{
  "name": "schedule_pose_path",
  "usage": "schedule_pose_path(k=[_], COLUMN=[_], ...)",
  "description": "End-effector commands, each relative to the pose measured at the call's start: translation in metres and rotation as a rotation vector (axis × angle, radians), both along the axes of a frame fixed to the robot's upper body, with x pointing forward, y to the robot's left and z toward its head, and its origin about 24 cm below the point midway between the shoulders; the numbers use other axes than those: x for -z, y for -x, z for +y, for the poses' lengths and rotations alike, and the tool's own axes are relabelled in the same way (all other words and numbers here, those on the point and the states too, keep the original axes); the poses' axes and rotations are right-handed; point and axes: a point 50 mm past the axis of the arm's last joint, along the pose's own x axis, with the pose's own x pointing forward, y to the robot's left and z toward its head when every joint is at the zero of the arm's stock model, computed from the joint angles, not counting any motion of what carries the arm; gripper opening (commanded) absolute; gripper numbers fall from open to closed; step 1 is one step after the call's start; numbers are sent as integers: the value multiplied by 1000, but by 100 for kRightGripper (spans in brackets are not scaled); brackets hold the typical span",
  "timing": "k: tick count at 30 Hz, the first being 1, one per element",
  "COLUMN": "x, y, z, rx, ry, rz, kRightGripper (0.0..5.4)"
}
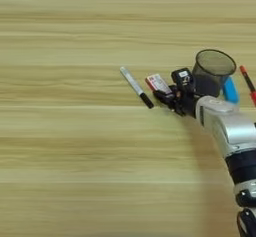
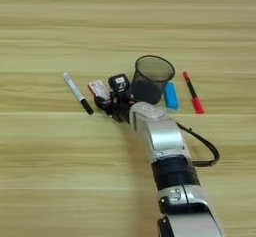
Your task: Move the objects on the table
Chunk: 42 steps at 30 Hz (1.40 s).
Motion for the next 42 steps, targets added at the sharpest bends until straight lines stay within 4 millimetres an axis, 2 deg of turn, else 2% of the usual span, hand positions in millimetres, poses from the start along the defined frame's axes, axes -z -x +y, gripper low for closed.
schedule_pose_path(k=[1, 9, 14, 21, 24, 32, 42], x=[-49, -82, -102, -123, -128, -131, -123], y=[-10, 1, 7, 14, 16, 19, 17], z=[0, -7, -19, -58, -69, -119, -159], rx=[-7, 9, 42, 184, 224, 419, 574], ry=[-6, -9, -5, 11, 16, 41, 85], rz=[-199, -317, -386, -455, -470, -468, -430], kRightGripper=[211, 210, 210, 210, 210, 210, 210])
